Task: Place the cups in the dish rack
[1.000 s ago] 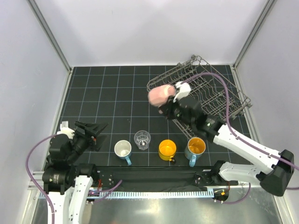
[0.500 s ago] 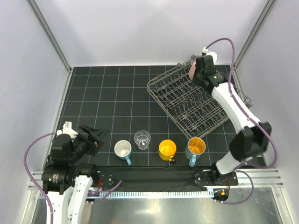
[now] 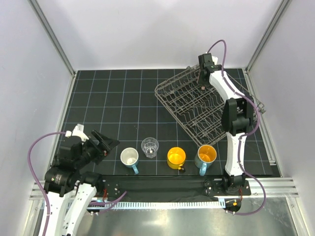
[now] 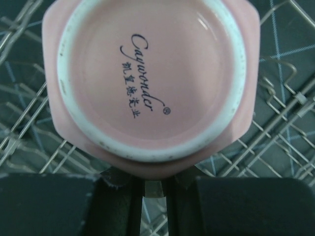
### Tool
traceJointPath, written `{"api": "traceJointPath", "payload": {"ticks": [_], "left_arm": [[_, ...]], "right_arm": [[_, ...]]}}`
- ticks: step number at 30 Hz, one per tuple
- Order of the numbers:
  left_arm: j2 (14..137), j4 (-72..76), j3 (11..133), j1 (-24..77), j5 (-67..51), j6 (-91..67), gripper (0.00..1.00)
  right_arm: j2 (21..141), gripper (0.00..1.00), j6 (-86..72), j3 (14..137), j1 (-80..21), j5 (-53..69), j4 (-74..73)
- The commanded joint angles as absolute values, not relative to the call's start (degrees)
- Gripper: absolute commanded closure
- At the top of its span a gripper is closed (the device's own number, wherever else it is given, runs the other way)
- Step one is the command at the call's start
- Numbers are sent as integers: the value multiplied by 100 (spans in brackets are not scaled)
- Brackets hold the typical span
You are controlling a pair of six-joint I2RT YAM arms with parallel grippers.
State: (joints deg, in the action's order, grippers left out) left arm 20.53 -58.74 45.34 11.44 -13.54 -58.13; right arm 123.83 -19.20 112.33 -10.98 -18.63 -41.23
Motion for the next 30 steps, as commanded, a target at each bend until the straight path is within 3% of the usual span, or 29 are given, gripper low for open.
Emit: {"api": "traceJointPath", "payload": {"ticks": [1,22,25,26,29,30], "left_arm": [[2101,-6099,4562,1195,-1108,-5423,19],[1951,-6346,4878,1195,-852,-5783,23],[2030,-6389,4957,1195,-1001,-5818,24],[2109,-6424,5001,1195,-1028,-5810,25],[2109,-6574,5141,1187,-1081,-5810,25],[2092,-6609,5203,1195,-1081,-5810,25]], "right_arm": [[12515,96,-1898,11970,-949,-1916,-3692],[13658,95,-1890,12471,-747,-1600,-3076],[13737,72,-1881,12507,-747,-1565,-3181],[13729,59,-1890,12507,-738,-1573,-3216],[13641,36,-1890,12445,-747,-1547,-3366],[13588,33,-1916,12419,-747,-1573,-3418]]}}
